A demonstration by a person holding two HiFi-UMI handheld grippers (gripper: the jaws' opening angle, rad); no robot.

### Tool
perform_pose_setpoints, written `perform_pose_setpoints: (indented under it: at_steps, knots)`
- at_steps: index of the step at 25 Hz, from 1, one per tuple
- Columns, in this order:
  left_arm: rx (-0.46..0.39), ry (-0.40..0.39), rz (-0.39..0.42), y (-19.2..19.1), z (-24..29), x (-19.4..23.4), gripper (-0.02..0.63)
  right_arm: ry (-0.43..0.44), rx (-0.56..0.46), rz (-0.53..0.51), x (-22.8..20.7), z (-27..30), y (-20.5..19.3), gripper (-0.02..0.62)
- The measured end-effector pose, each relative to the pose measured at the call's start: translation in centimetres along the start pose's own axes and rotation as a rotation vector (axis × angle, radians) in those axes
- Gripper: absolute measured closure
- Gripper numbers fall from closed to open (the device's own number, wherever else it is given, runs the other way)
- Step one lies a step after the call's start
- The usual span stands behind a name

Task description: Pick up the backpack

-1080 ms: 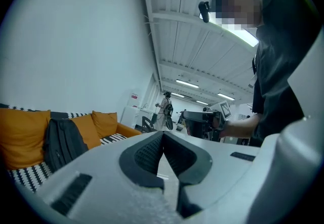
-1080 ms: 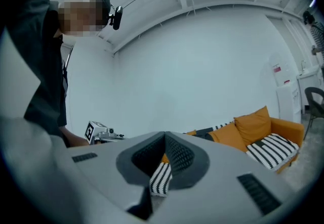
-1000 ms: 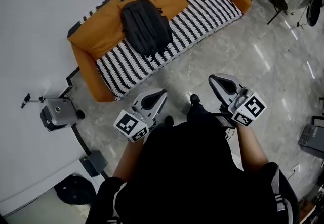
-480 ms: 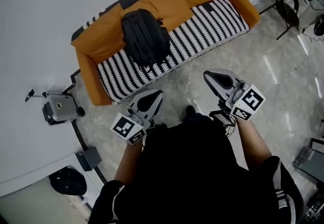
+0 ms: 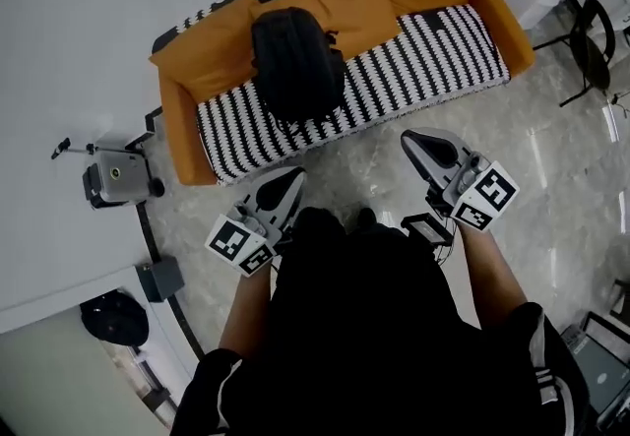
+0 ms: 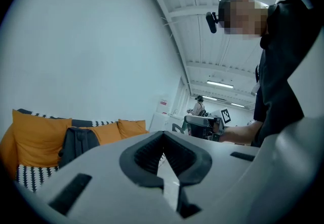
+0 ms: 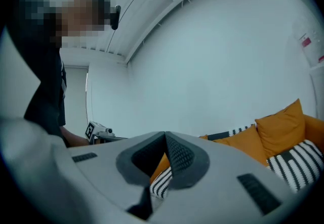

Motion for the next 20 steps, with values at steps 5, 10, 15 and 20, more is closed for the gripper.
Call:
perform_pose_setpoints:
  at_steps: [5, 10, 15, 20]
  knots:
    - [-0.015, 0.068, -0.045, 0.0, 0.5, 3.3, 0.584, 0.054, 0.043, 0.011, -2.9, 3.2, 0.1, 0.569]
    - [-0.011, 0.103, -0.09, -0.3, 1.5, 8.0, 0.584, 0.072, 0.075, 0.014, -5.7, 7.5, 0.5, 0.569]
    - [0.016, 0.092, -0.109, 0.6, 3.5, 12.7, 0.584, 0.073, 0.11, 0.007, -8.7, 11.7, 1.9, 0.569]
    - [0.048, 0.09, -0.125, 1.7, 5.6, 17.1, 0.584, 0.055, 0.115, 0.014, -12.0, 15.3, 3.2, 0.569]
Point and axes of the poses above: the fingertips, and each gripper's own axes: z forward along the fingers, x to its left, y out of its top, the point moved 10 cm from there along -z, backward along the fingers, and after that the axes turned 8 degrees about y, right-handed, at the moved point
